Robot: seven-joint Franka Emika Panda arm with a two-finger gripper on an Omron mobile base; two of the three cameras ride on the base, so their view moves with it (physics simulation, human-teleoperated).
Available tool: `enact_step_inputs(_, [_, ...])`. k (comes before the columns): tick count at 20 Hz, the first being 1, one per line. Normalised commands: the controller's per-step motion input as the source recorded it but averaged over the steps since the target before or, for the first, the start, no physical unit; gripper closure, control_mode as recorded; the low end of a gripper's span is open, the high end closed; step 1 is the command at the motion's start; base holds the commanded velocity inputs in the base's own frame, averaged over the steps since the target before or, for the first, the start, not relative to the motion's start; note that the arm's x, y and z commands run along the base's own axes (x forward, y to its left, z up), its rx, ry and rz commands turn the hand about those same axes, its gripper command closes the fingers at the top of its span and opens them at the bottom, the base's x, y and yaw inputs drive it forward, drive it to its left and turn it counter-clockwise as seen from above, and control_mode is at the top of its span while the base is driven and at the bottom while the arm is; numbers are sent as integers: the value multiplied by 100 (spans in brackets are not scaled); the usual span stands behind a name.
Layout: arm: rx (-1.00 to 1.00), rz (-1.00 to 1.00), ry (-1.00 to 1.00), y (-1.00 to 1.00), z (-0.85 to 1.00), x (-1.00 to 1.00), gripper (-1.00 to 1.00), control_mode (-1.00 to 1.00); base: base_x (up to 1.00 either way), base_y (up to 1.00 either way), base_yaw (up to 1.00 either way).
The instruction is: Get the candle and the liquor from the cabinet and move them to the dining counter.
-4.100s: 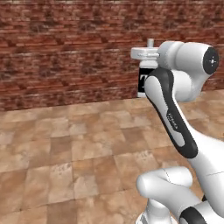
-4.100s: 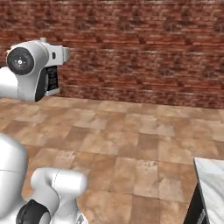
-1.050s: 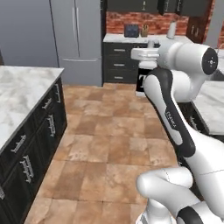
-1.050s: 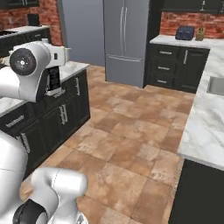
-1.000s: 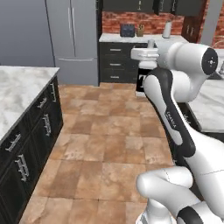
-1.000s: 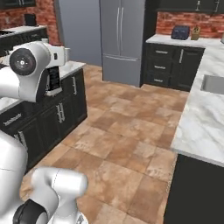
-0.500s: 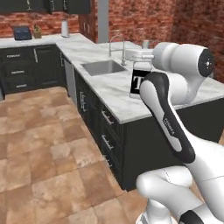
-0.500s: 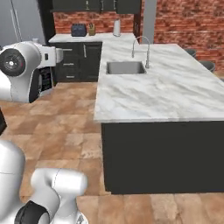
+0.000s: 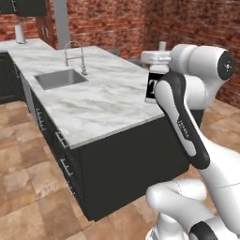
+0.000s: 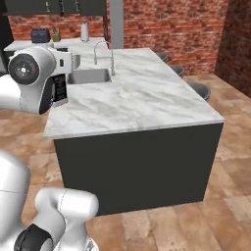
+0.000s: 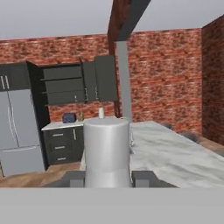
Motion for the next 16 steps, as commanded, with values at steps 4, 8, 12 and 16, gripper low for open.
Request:
enact_step_inputs(4, [0, 0, 0, 0, 0, 0, 100, 100, 66, -100, 18])
enact_step_inputs(8, [0, 0, 0, 0, 0, 0, 100, 100, 76, -100, 20])
enact_step_inputs(12, [0, 0, 0, 0, 0, 0, 100, 100, 86, -100, 20])
enact_step_inputs(16, [0, 0, 0, 0, 0, 0, 100, 100, 92, -100, 20])
